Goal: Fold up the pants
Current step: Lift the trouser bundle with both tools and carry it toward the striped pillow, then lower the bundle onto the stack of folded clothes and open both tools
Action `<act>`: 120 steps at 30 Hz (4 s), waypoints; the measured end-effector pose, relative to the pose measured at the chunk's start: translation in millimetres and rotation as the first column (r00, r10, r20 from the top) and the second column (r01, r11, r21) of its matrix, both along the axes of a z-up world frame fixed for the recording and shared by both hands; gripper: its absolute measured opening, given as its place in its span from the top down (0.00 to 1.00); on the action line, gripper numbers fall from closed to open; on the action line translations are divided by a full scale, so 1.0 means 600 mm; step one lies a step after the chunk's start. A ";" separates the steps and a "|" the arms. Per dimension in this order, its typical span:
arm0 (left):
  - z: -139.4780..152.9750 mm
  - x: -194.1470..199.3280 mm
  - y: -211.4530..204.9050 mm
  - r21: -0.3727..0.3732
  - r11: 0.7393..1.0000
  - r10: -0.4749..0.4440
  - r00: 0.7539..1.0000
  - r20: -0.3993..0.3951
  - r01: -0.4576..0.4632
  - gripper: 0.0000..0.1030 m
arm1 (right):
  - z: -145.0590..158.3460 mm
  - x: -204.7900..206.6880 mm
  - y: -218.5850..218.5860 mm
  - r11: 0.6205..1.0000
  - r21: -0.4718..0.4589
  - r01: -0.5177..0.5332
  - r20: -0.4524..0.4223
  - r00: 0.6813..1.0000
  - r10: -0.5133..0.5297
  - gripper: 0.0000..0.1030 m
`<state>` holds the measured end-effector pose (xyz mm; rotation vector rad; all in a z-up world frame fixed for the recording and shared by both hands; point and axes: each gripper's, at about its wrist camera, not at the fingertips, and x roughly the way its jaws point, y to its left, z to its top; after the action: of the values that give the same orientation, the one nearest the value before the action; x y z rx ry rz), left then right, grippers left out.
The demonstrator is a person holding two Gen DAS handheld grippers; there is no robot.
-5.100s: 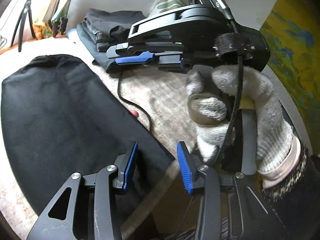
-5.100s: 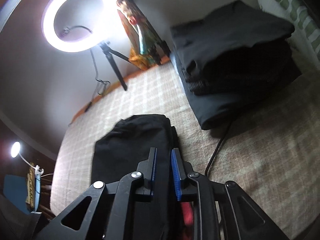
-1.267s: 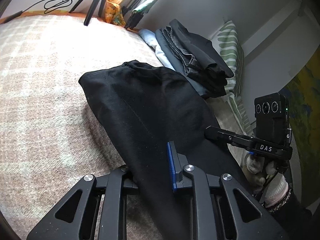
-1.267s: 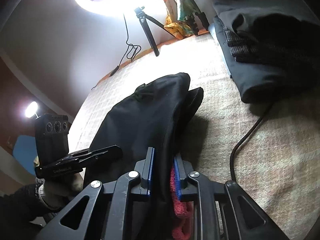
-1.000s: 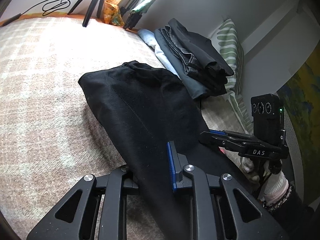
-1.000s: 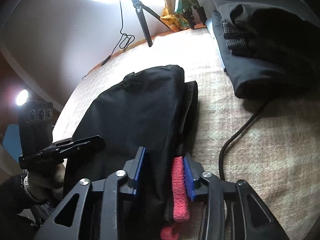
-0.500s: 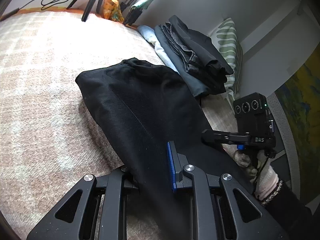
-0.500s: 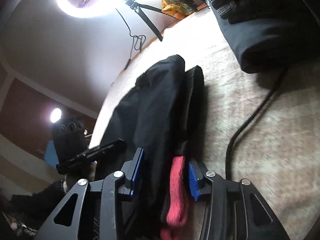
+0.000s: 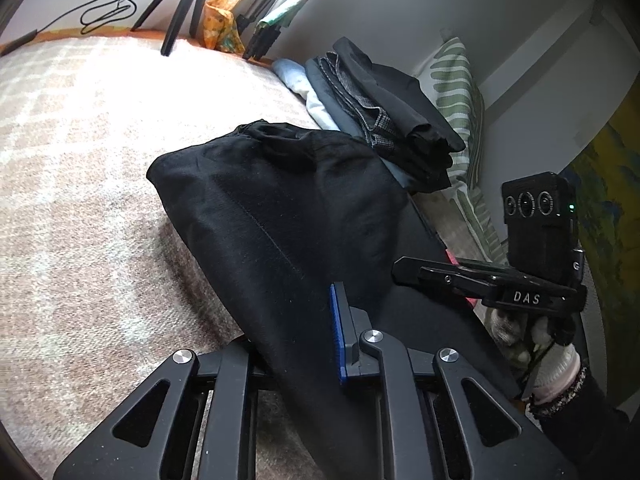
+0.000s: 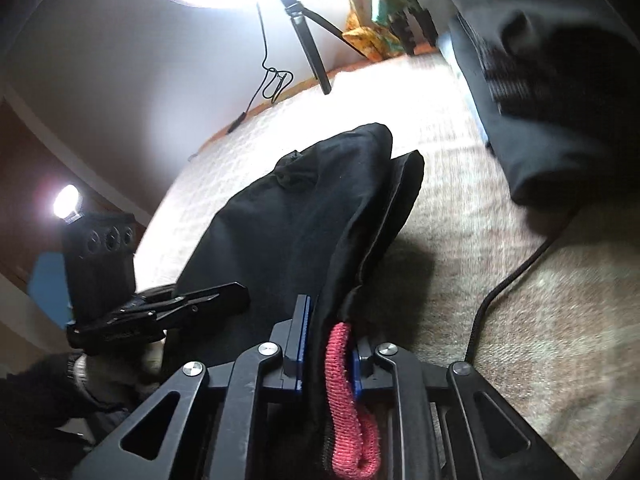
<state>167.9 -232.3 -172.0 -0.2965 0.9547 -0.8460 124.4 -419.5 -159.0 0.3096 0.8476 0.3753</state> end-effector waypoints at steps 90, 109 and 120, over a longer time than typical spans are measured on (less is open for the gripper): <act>0.208 0.299 -0.441 0.172 0.975 -0.192 0.926 0.325 0.142 0.86 | 0.240 0.191 -0.350 0.855 -0.365 0.369 0.187 0.929 -0.321 0.82; 0.220 0.298 -0.415 0.221 0.973 -0.134 0.947 0.291 0.070 0.60 | 0.274 0.134 -0.339 0.766 -0.423 0.484 0.231 0.875 -0.426 0.71; 0.266 0.253 -0.340 0.212 0.976 -0.114 0.932 0.344 0.041 0.58 | 0.297 0.082 -0.284 0.770 -0.386 0.508 0.263 0.861 -0.436 0.50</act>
<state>320.0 -436.2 -12.4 0.0718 0.7075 -0.8330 173.4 -590.1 19.2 0.0557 0.6437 -0.2731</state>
